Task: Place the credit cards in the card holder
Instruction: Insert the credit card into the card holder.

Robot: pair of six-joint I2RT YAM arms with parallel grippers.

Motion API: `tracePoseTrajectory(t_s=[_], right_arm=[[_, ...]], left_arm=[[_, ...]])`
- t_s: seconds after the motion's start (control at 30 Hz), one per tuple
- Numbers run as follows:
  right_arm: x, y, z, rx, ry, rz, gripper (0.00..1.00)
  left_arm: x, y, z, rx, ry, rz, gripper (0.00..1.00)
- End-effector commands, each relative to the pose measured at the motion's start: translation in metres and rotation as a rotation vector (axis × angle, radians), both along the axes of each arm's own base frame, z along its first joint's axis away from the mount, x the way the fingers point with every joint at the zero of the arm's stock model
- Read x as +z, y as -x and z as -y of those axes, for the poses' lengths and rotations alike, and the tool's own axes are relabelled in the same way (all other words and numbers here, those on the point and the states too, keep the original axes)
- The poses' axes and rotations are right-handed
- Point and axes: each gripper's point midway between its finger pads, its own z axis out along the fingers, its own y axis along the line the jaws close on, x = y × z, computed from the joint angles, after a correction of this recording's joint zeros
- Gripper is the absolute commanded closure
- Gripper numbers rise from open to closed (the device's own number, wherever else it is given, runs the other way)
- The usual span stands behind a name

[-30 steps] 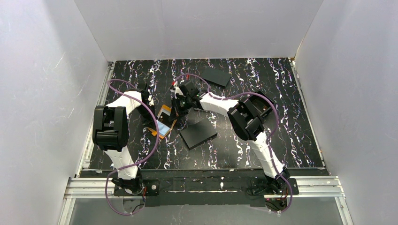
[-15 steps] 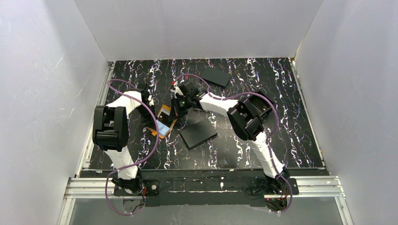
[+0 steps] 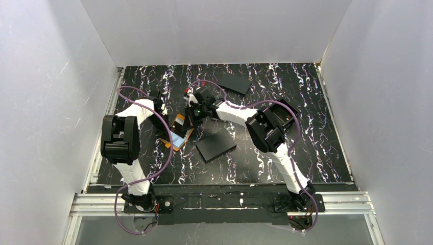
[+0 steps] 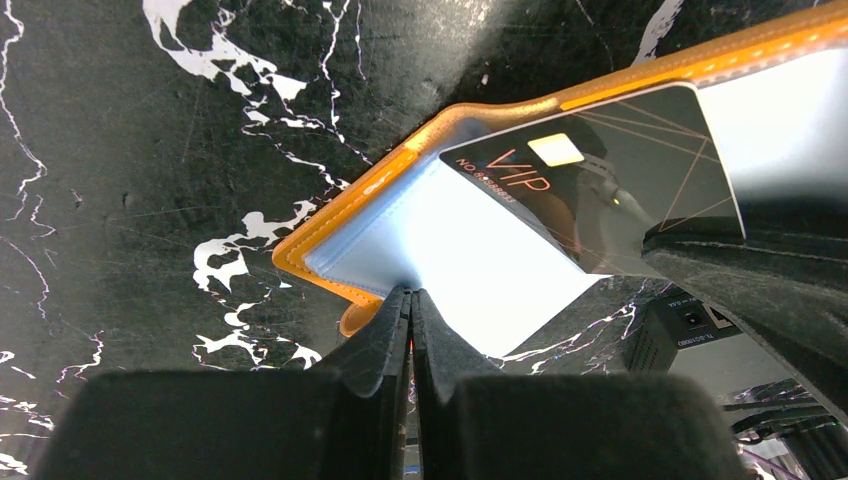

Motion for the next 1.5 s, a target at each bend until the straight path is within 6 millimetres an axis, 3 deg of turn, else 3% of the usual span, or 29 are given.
tracePoseTrajectory(t_s=[0.0, 0.5, 0.93, 1.47], right_arm=[[-0.023, 0.002, 0.015, -0.032, 0.109, 0.012, 0.99], [-0.009, 0.009, 0.025, -0.128, 0.1, -0.031, 0.99], [-0.011, 0.008, 0.034, -0.257, 0.139, -0.04, 0.99], [-0.023, 0.025, 0.02, 0.045, 0.223, -0.045, 0.99]], left_arm=[[-0.007, 0.01, -0.007, -0.026, -0.046, -0.044, 1.0], [-0.008, 0.009, -0.007, -0.026, -0.045, -0.045, 1.0], [-0.007, 0.008, -0.006, -0.024, -0.035, -0.043, 1.0], [-0.007, 0.008, -0.003, -0.032, -0.03, -0.042, 1.0]])
